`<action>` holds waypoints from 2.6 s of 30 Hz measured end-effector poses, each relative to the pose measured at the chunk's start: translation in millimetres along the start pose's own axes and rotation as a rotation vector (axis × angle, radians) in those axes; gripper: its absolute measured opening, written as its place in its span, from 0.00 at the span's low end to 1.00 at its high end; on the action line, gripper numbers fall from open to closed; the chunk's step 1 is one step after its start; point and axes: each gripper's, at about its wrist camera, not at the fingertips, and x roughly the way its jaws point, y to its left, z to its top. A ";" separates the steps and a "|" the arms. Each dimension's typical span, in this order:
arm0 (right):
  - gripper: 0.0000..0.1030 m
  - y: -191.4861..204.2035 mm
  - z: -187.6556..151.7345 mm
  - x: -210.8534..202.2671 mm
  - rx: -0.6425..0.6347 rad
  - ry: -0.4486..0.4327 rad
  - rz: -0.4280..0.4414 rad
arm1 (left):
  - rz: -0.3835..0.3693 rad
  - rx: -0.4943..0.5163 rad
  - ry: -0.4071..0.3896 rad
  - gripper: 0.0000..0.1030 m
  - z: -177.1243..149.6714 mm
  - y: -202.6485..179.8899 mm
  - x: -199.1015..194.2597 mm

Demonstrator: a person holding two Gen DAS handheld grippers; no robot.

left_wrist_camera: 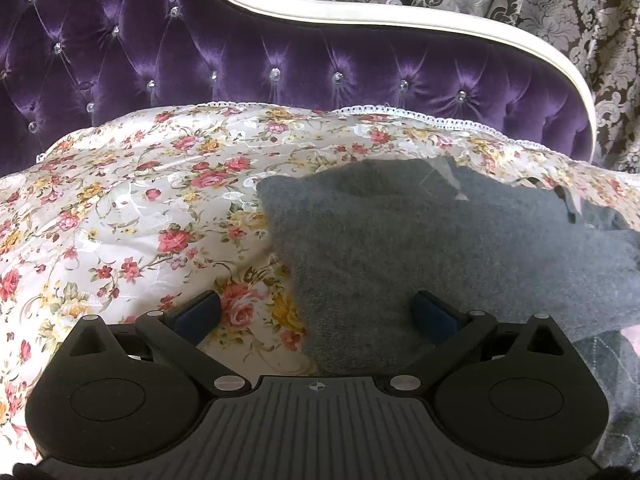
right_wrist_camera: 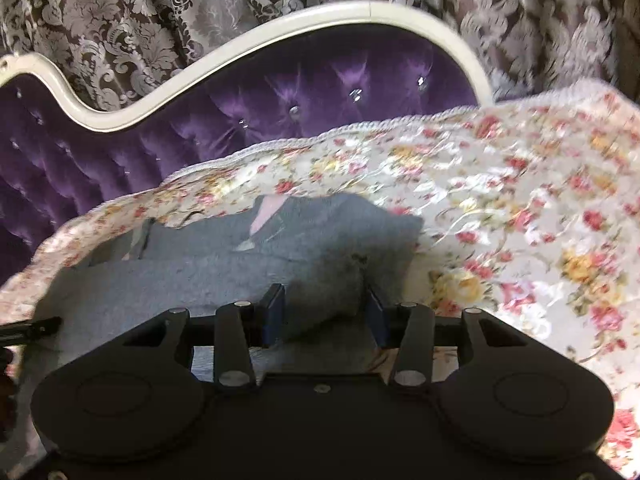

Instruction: Fold small clothes

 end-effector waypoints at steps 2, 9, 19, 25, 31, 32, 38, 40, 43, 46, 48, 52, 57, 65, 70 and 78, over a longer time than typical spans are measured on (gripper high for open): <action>0.24 -3.2 5.7 -4.1 0.052 0.042 0.079 | -0.001 0.000 0.001 1.00 0.2 0.1 0.0; 0.26 -8.8 24.6 -34.3 0.183 -0.035 0.214 | 0.002 -0.002 -0.001 1.00 0.5 -0.5 0.9; 0.23 0.1 -2.0 7.8 -0.013 0.082 -0.021 | -0.006 0.006 0.024 1.00 4.6 0.9 1.3; 0.59 17.8 -6.7 -35.9 -0.064 -0.009 -0.052 | -0.058 -0.024 0.062 1.00 -1.3 6.8 -27.6; 0.69 42.4 -37.0 -96.8 -0.125 -0.048 -0.011 | -0.118 0.053 0.068 1.00 -35.3 -10.5 -92.9; 0.70 47.2 -44.7 -104.0 -0.130 -0.043 0.002 | -0.134 0.065 0.072 1.00 -42.3 -12.4 -103.9; 0.75 64.0 -101.9 -150.4 -0.116 -0.001 0.065 | -0.195 0.063 0.085 0.99 -84.0 -15.2 -165.3; 0.75 66.9 -116.7 -163.7 -0.109 0.008 0.078 | -0.208 0.034 0.093 0.99 -96.2 -12.9 -179.9; 0.75 73.4 -138.1 -182.3 -0.107 0.017 0.081 | -0.212 -0.005 0.090 0.99 -112.1 -9.7 -198.7; 0.76 76.4 -154.6 -197.1 -0.100 0.032 0.088 | -0.201 -0.033 0.084 0.99 -125.8 -6.7 -213.1; 0.78 77.1 -165.4 -206.3 -0.089 0.035 0.087 | -0.200 -0.046 0.084 0.99 -134.2 -7.2 -221.3; 0.79 74.8 -182.0 -217.6 -0.034 0.047 0.097 | -0.210 -0.030 0.096 0.99 -148.9 -12.7 -229.5; 0.79 74.0 -203.0 -218.3 0.029 0.074 0.123 | -0.225 -0.029 0.118 0.99 -165.5 -17.2 -232.6; 0.89 81.1 -207.6 -214.1 0.028 0.066 0.148 | -0.236 -0.050 0.141 0.99 -172.3 -20.1 -221.7; 0.95 84.8 -208.4 -208.7 0.024 0.066 0.158 | -0.264 -0.069 0.142 0.99 -167.9 -16.4 -217.6; 0.99 86.3 -207.6 -203.1 0.034 0.072 0.175 | -0.347 -0.072 0.168 0.89 -164.1 -21.4 -219.4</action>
